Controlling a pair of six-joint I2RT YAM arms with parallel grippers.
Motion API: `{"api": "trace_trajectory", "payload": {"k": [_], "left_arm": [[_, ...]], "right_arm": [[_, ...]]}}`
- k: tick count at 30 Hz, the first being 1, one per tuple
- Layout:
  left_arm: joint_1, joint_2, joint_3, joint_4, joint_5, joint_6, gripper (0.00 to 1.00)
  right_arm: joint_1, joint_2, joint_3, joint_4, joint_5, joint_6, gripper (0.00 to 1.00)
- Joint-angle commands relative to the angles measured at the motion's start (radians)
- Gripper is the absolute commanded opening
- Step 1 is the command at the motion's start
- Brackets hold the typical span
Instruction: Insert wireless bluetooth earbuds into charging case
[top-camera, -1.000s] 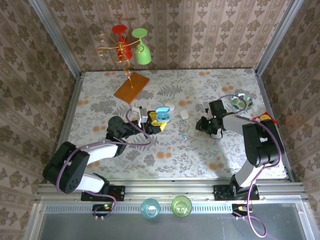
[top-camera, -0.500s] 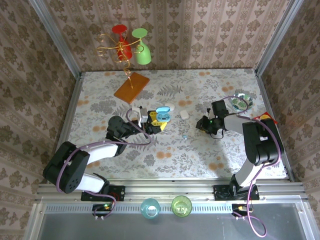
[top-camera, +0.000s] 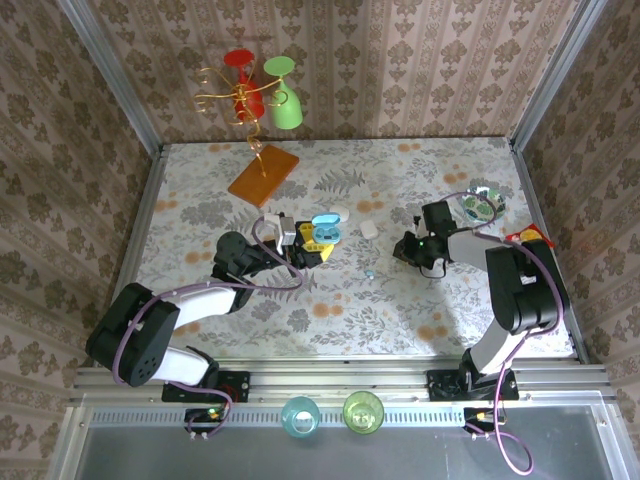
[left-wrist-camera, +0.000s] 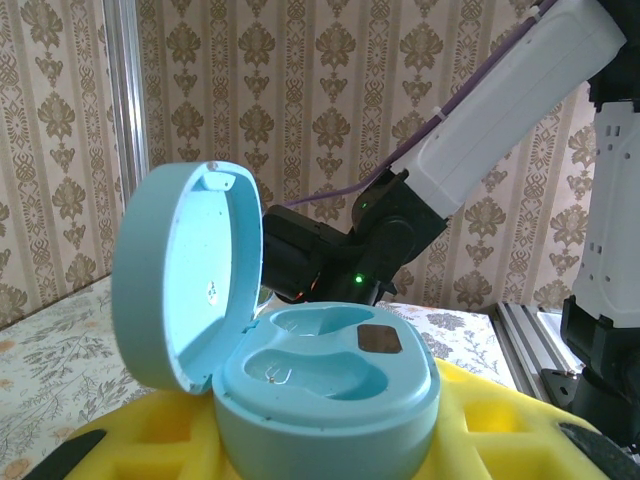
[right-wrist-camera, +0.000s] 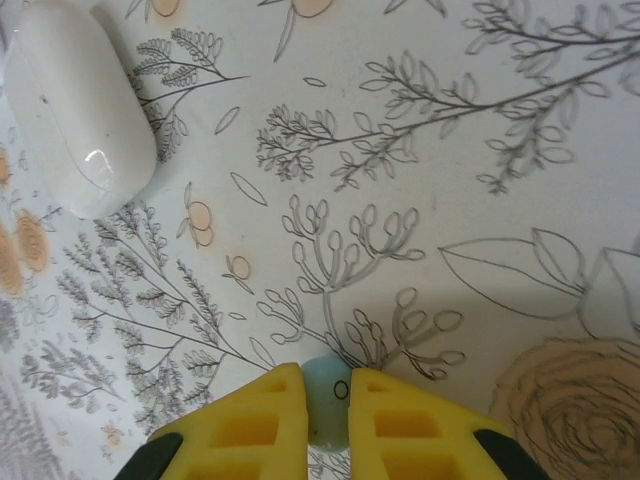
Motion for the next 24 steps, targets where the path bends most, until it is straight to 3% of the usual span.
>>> {"api": "trace_trajectory", "payload": {"k": [1, 11, 18, 24], "left_arm": [[-0.001, 0.014, 0.019, 0.029, 0.000, -0.012, 0.25], [0.006, 0.023, 0.010, 0.029, -0.009, 0.000, 0.25], [0.017, 0.021, 0.001, 0.030, -0.013, 0.002, 0.25], [0.022, 0.024, -0.006, 0.030, -0.027, 0.014, 0.25]], "right_arm": [[0.037, -0.084, -0.009, -0.075, 0.162, -0.015, 0.13], [0.217, -0.205, 0.094, -0.335, 0.678, 0.056, 0.13], [0.308, -0.204, 0.162, -0.427, 0.817, 0.087, 0.12], [0.340, -0.192, 0.207, -0.472, 0.848, 0.108, 0.12]]}}
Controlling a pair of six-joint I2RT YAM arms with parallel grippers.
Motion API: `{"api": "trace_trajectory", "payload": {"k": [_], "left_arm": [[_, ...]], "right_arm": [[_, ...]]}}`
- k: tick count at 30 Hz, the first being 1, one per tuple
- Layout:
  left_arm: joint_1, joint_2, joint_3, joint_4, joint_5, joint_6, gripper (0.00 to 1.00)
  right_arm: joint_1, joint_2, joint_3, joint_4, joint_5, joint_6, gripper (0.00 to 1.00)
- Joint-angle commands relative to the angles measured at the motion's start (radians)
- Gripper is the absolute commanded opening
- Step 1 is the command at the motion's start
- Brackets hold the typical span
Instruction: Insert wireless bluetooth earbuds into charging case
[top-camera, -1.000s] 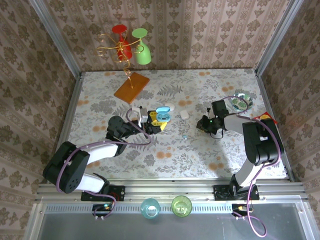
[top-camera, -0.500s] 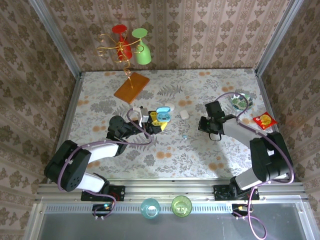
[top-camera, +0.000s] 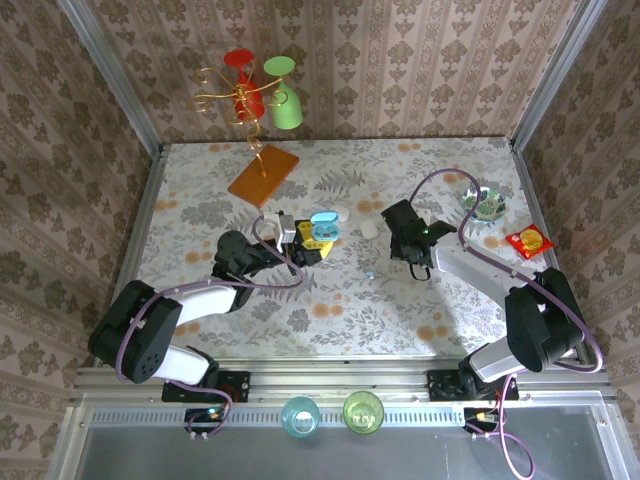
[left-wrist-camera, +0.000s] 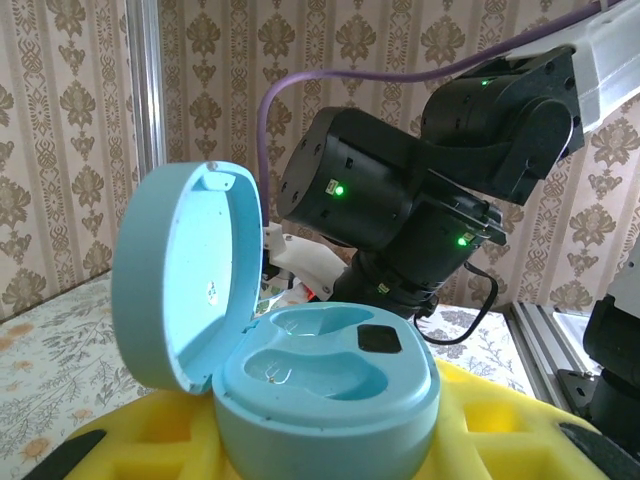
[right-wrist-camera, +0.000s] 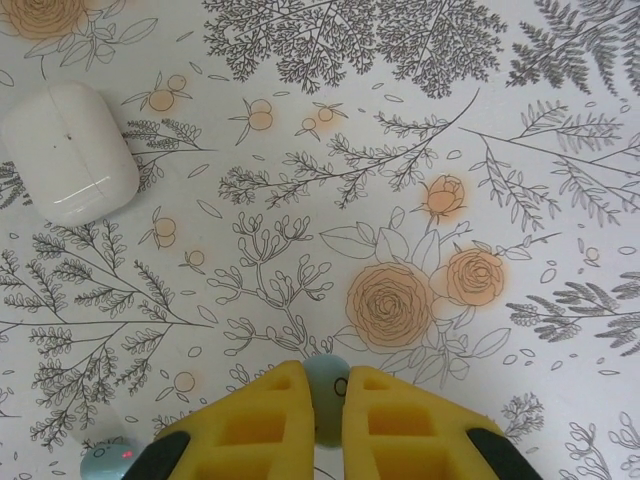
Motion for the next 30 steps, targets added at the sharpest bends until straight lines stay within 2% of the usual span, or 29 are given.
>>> {"api": "trace_trajectory", "payload": {"k": [1, 9, 18, 27, 30], "left_arm": [[0.009, 0.005, -0.006, 0.030, -0.008, 0.013, 0.25], [0.015, 0.005, -0.005, 0.030, -0.002, 0.014, 0.25], [0.016, 0.003, -0.008, 0.029, 0.000, 0.018, 0.25], [0.018, 0.026, 0.003, 0.030, 0.001, 0.032, 0.25], [0.019, 0.043, 0.011, 0.030, -0.001, 0.037, 0.25]], "right_arm": [[0.014, 0.003, 0.051, -0.081, 0.101, 0.054, 0.11], [0.039, 0.066, 0.134, -0.204, 0.162, 0.133, 0.09], [0.049, 0.104, 0.196, -0.267, 0.137, 0.170, 0.09], [0.060, 0.057, 0.225, -0.293, 0.122, 0.165, 0.09], [0.083, 0.004, 0.221, -0.240, 0.090, 0.100, 0.09]]}}
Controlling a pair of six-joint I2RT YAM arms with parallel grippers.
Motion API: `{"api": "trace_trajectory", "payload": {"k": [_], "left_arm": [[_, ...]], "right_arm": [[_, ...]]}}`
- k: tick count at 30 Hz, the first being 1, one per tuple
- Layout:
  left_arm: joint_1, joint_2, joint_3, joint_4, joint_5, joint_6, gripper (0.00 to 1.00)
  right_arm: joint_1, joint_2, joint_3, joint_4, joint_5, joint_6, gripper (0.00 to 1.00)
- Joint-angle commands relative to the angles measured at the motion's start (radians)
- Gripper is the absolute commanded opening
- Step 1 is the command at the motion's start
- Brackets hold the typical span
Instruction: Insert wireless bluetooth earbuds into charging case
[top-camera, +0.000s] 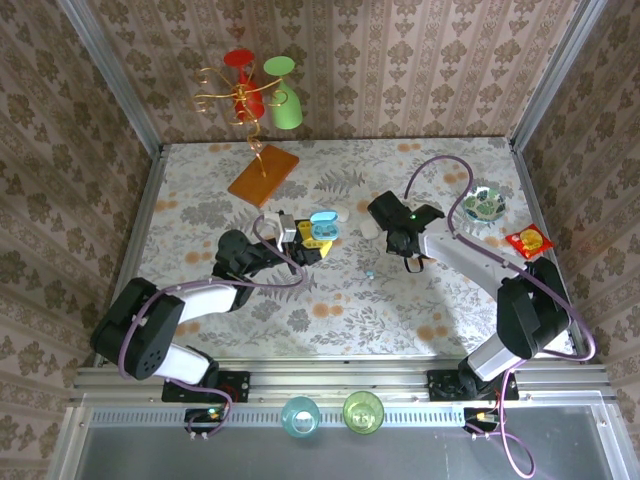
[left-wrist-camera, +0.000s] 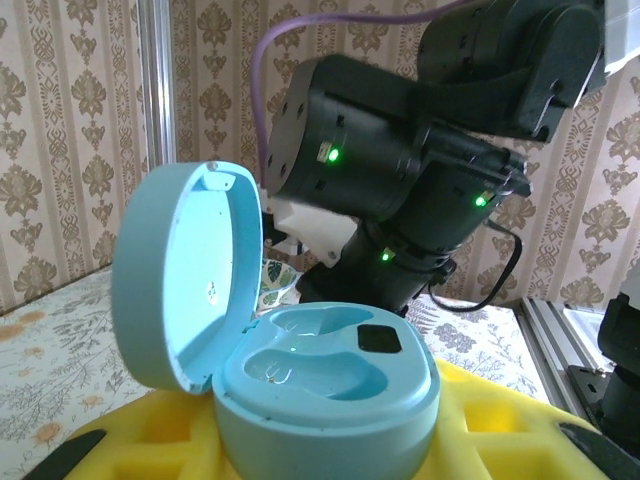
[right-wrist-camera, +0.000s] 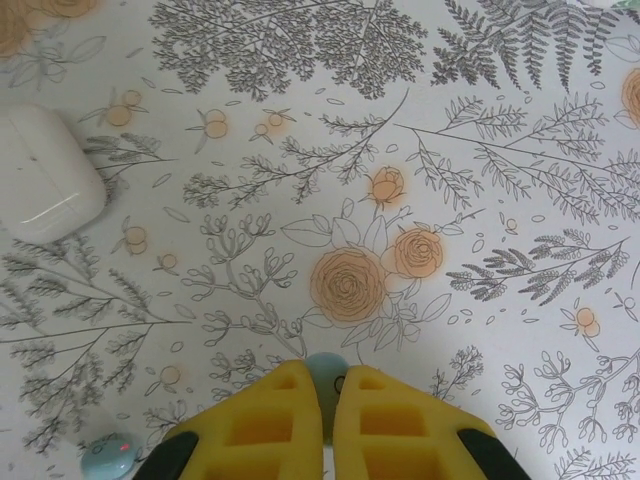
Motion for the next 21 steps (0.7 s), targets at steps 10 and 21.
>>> {"api": "trace_trajectory", "payload": {"k": [10, 21], "left_arm": [[0.016, 0.057, 0.036, 0.032, 0.011, 0.028, 0.25], [0.020, 0.069, 0.045, 0.032, 0.021, 0.015, 0.25]], "right_arm": [[0.088, -0.345, -0.082, 0.345, -0.314, -0.319, 0.12], [0.205, -0.359, -0.088, 0.516, -0.438, -0.533, 0.09]]}}
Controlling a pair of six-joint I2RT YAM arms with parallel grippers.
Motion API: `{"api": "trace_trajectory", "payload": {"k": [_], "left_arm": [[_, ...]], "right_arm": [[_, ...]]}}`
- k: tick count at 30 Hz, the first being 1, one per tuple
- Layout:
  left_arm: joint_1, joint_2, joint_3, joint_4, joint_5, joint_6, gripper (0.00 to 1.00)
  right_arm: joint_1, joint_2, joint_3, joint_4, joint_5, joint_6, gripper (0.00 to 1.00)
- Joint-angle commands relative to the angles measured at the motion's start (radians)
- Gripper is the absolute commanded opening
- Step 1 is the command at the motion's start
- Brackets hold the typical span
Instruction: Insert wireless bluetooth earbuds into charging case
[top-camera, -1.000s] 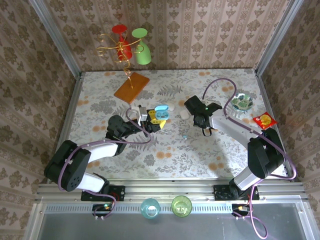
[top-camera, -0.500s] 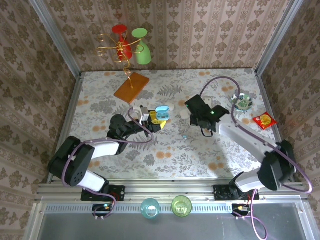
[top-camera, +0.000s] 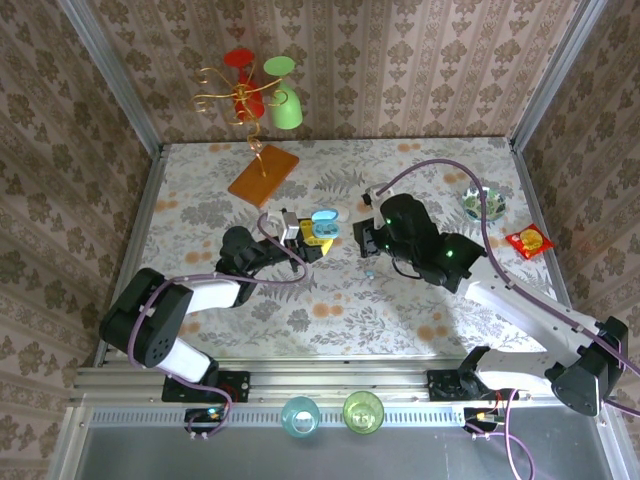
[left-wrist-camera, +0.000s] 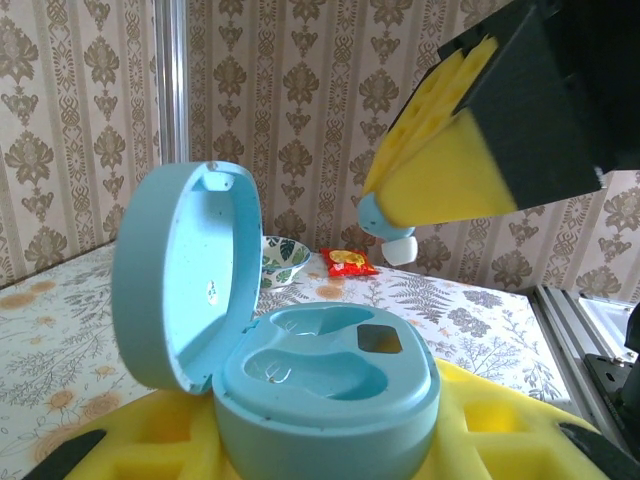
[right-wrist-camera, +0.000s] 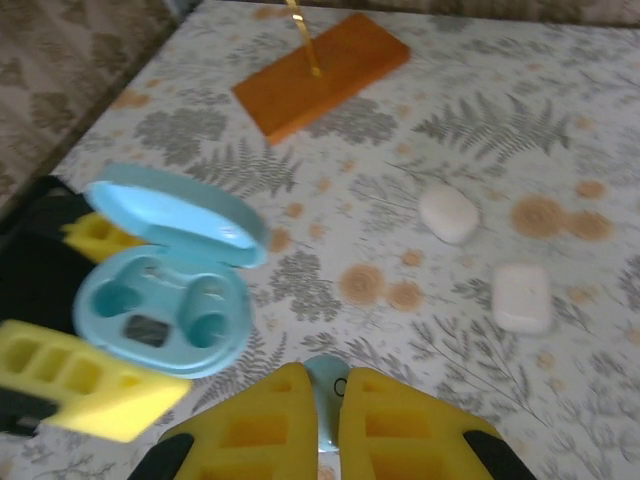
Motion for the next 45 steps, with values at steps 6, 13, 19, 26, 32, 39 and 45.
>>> {"api": "trace_trajectory", "payload": {"k": [6, 13, 19, 26, 32, 39, 45], "left_arm": [[0.004, -0.002, 0.015, 0.032, 0.058, -0.003, 0.25], [0.004, -0.029, -0.004, 0.035, 0.053, -0.008, 0.25], [0.004, -0.019, -0.006, 0.034, 0.052, -0.004, 0.25], [0.005, -0.017, -0.004, 0.032, 0.048, -0.003, 0.25], [0.005, -0.019, -0.006, 0.032, 0.050, -0.009, 0.25], [0.005, -0.042, 0.003, 0.032, 0.051, -0.033, 0.24], [0.004, -0.073, 0.008, 0.033, 0.052, -0.056, 0.24]], "right_arm": [[0.037, 0.051, 0.007, 0.135, -0.071, -0.124, 0.08], [0.035, 0.111, 0.035, 0.138, -0.102, -0.152, 0.08], [0.038, 0.094, 0.033, 0.142, -0.089, -0.147, 0.07], [0.057, 0.086, 0.059, 0.118, -0.056, -0.207, 0.08], [0.059, 0.094, 0.064, 0.136, -0.050, -0.219, 0.08], [0.059, 0.105, 0.038, 0.140, -0.036, -0.245, 0.08], [0.061, 0.105, 0.014, 0.140, -0.063, -0.234, 0.09]]}}
